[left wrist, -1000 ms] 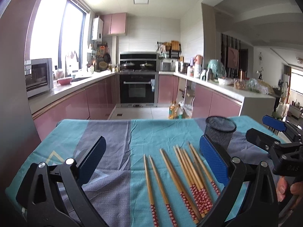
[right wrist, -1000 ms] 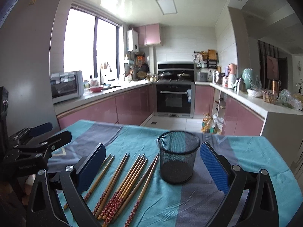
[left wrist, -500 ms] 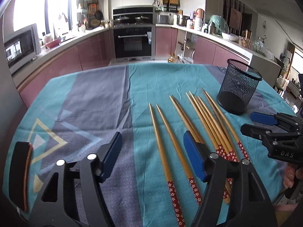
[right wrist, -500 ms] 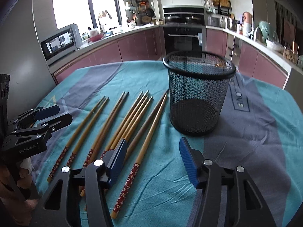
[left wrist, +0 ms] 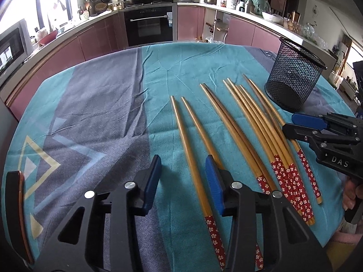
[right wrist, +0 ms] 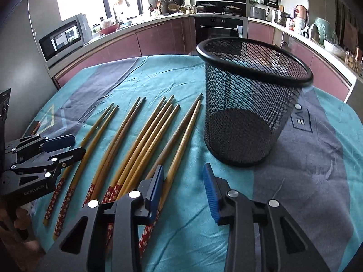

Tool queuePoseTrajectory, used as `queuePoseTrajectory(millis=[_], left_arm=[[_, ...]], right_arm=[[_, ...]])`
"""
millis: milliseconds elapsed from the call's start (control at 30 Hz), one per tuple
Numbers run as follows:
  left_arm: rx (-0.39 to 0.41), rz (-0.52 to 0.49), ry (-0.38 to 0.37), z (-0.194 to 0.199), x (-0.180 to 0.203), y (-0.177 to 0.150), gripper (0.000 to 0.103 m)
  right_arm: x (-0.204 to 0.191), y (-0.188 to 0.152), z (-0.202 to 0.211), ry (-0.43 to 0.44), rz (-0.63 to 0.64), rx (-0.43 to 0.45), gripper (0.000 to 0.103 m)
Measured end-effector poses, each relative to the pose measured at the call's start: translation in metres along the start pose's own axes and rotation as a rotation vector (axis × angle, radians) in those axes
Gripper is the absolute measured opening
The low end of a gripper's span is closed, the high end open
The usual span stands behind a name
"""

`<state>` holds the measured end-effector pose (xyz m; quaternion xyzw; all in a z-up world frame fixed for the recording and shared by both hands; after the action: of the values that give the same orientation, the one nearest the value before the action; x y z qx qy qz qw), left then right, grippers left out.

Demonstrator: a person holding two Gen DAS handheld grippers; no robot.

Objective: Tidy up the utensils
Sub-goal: 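Lower the right tool onto one chopstick and close it while the left tool grasps another, then lift the right tool's chopstick upright over the mesh cup while the left tool carries its chopstick there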

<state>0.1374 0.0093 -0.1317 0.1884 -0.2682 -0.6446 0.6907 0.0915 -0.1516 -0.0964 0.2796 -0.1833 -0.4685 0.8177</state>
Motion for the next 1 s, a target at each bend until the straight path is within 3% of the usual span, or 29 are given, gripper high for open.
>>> queuePoseTrajectory(millis=[200,300,367,433,733,1000], left_arm=[[-0.004,-0.002,-0.004,-0.012,0.003,0.012,0.032],[-0.004,0.009,-0.006,-0.015,0.005,0.014,0.025],[-0.007,0.023,-0.017,-0.013,0.006,0.011,0.012],[-0.008,0.039,-0.022,-0.014,0.006,0.012,0.01],[0.0,0.095,-0.053,-0.002,-0.002,0.006,0.008],[0.057,0.072,-0.166,0.043,-0.001,0.015,0.007]], right_arm=[[-0.001,0.009,-0.008,-0.025,0.025,-0.013,0.025],[0.003,0.01,-0.008,-0.006,0.004,-0.013,0.013],[0.006,0.01,-0.008,0.006,-0.011,-0.01,0.01],[0.01,0.009,-0.006,0.021,-0.033,-0.005,0.008],[0.017,0.004,0.01,0.091,-0.07,0.037,0.006],[0.019,0.008,0.049,0.148,-0.055,0.145,0.006]])
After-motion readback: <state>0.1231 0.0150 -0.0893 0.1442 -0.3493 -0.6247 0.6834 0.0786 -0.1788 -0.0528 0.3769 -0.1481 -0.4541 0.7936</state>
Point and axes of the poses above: each gripper's, at about its wrist camera, not at the fingertips, and z roughly against the way its jaws point, x to its right, y to its top, the point moved 1 cm from there along -z, roughly the way its jaws point, and after that the axes turned 11 degrees about z, right-handed, at the moved point
